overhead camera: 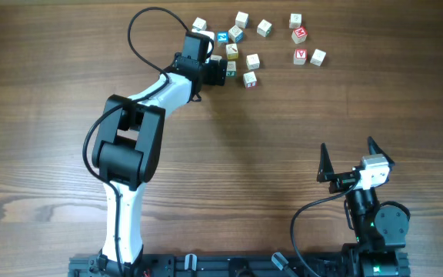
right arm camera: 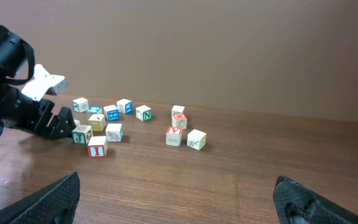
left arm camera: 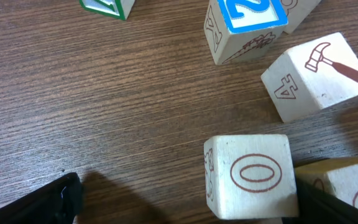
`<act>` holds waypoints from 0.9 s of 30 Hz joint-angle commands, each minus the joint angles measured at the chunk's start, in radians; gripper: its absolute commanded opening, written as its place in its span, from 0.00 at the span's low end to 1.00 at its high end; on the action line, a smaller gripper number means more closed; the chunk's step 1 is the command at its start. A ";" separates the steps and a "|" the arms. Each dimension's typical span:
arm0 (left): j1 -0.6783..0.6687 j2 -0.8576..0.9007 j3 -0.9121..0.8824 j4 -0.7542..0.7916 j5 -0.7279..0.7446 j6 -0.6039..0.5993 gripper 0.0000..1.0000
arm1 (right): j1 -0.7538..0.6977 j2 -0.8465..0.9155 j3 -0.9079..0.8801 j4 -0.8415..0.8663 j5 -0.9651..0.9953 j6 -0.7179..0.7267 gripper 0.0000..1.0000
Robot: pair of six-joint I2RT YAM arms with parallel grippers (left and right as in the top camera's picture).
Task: Form a tower
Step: 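Lower the left gripper and grasp the white block marked 0, then carry the held block toward the table center with the left gripper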
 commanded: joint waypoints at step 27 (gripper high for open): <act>0.053 -0.893 -0.020 -0.908 -0.077 -0.227 0.39 | 0.004 -0.008 -0.001 0.005 -0.001 0.008 1.00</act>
